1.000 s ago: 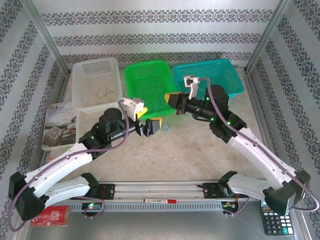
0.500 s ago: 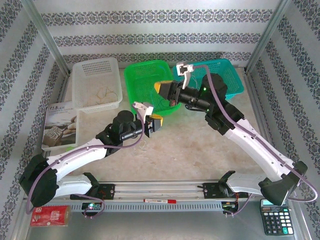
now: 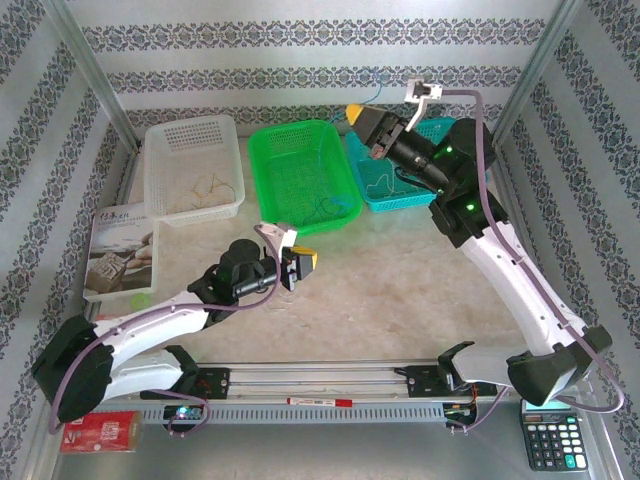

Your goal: Untangle the cables

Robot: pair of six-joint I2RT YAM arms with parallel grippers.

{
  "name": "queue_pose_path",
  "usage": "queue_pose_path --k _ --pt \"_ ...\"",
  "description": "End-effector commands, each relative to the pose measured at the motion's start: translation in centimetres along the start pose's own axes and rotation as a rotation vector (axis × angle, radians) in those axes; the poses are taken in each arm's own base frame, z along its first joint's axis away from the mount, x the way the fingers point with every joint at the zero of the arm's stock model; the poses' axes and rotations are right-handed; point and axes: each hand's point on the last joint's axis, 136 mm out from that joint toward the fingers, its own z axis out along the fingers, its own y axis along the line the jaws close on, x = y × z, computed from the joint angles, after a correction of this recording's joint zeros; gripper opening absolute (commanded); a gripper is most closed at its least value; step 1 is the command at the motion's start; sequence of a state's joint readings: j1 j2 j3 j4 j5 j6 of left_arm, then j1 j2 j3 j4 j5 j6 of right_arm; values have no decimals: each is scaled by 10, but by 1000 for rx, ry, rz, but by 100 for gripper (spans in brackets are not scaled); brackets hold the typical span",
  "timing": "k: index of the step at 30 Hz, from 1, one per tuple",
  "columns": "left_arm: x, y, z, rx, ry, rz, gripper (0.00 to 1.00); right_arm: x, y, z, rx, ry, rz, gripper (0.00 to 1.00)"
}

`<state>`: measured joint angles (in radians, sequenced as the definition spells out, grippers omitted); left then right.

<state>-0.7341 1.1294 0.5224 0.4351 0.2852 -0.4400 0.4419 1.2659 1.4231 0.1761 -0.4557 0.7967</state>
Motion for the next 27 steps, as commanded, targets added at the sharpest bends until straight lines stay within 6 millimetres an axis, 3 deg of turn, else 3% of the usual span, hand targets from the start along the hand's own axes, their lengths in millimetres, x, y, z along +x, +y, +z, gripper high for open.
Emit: queue_pose_path --k 1,7,16,19,24,27 --pt "-12 -10 -8 24 -59 -2 16 -24 3 -2 -8 -78 2 0" --pt "-14 -9 -17 13 -78 -4 21 -18 -21 5 28 -55 25 0" --pt "-16 -4 -27 -23 -108 -11 45 18 -76 30 100 30 79 0" --pt "-17 -1 -31 -41 -120 -17 56 30 -90 38 109 57 106 0" --pt "-26 2 -39 -74 -159 -8 68 48 -90 41 102 89 117 0" --pt "-33 2 -42 -86 -185 -2 69 57 -84 40 93 102 117 0"
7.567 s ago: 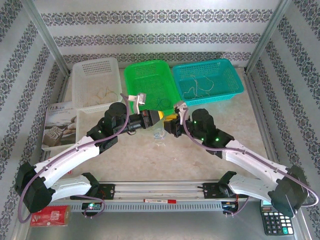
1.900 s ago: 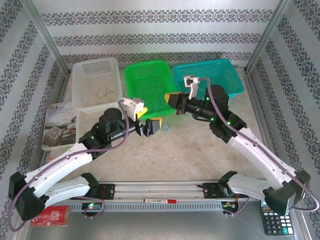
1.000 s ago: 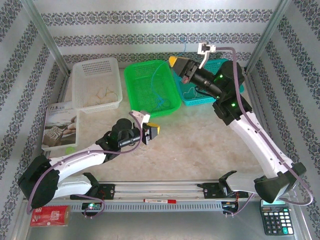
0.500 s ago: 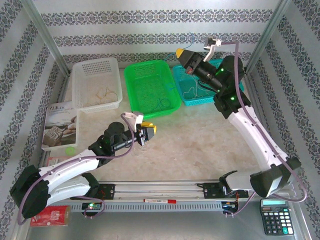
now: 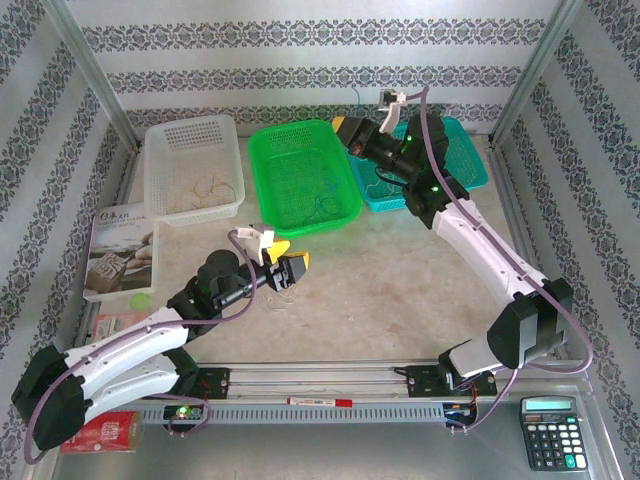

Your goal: Untangle the cables

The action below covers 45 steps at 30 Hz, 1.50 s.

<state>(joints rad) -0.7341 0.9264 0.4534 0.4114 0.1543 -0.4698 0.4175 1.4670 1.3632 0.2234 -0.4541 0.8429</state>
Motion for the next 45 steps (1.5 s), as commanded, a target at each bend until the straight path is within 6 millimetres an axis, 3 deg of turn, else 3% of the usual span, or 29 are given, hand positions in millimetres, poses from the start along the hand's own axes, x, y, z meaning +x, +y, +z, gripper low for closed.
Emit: queue_pose_path --k 1,8,17,28,33,35,37,39,40,45 --pt "-9 -2 -3 -17 -38 14 69 4 24 -5 -70 -5 -26 0" --pt "-25 -6 0 -17 -79 43 69 21 45 -12 -104 14 -35 0" --pt "-66 -20 -6 -17 -170 113 71 56 74 -14 -161 82 -61 0" --pt "-101 -11 -24 -107 -287 156 83 89 99 -18 -214 155 -91 0" --pt "-113 -9 -22 -118 -309 165 85 104 111 -19 -240 185 -91 0" --pt "-116 -11 -19 -97 -312 166 78 107 116 -19 -252 193 -91 0" --pt "-115 -16 -12 -60 -304 158 59 108 122 -18 -266 198 -89 0" --pt "-112 -23 -4 -8 -287 148 33 106 126 -17 -276 196 -84 0" --pt "-110 -27 0 17 -280 141 26 104 129 -17 -281 193 -83 0" --pt "-87 -35 20 118 -196 90 14 80 140 -15 -299 143 -94 0"
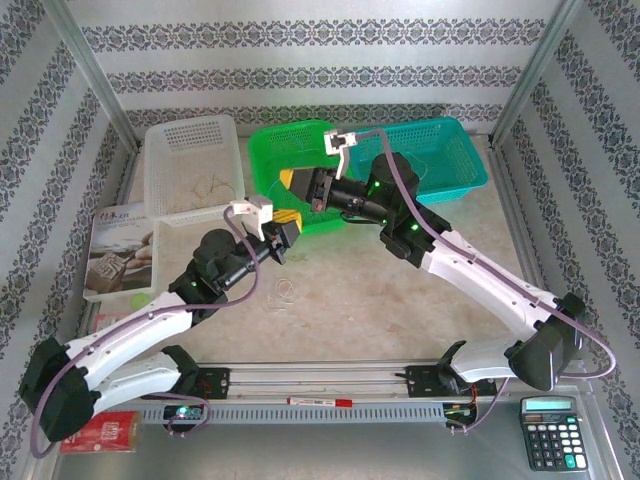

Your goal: Untangle the cables

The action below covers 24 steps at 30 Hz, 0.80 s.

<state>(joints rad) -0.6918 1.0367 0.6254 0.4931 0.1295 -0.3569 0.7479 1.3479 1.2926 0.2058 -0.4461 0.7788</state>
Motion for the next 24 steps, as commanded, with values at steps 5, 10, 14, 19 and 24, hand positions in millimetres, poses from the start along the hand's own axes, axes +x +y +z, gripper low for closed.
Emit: queue_pose_path --k 5,10,14,19,24 --pt "8 -20 9 147 5 -95 13 -64 25 -9 -47 -143 -61 0" --pt "31 -13 9 142 48 -132 7 -101 27 -21 -37 -231 -83 0" --pt "42 -8 4 129 62 -149 5 -128 20 -33 -20 -305 -74 0" --pt "52 -4 -3 113 72 -162 5 -157 6 -49 16 -387 -71 0" --pt "59 -1 -7 105 85 -175 19 -173 -15 -58 46 -425 -49 0"
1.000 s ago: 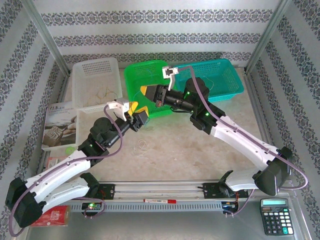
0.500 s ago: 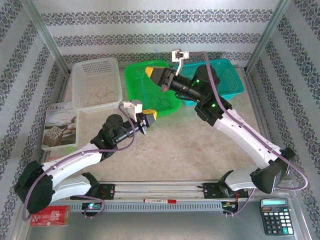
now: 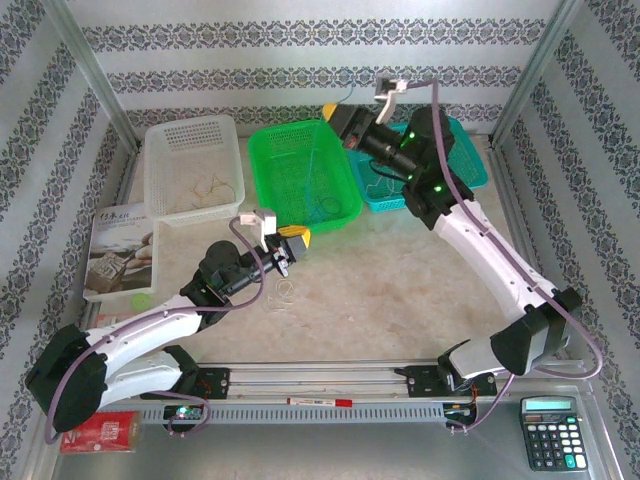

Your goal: Untangle the cables

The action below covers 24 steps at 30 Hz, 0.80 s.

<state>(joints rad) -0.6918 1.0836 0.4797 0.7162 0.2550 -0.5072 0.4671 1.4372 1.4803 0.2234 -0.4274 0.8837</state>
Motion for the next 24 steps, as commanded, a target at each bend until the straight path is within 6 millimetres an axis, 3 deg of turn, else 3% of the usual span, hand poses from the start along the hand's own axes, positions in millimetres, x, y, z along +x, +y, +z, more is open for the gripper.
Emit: queue_pose_path --k 1,3,12,24 --pt "21 12 -6 -29 60 -36 23 -50 33 -12 -88 -151 -47 0" --pt "25 13 -7 -32 67 -41 31 -54 25 -11 -74 -157 -44 0" --pt "27 16 -21 -56 61 -60 43 -45 -33 7 6 -121 -18 0" --pt "11 21 -61 -153 -10 -81 71 24 -136 69 72 38 66 0"
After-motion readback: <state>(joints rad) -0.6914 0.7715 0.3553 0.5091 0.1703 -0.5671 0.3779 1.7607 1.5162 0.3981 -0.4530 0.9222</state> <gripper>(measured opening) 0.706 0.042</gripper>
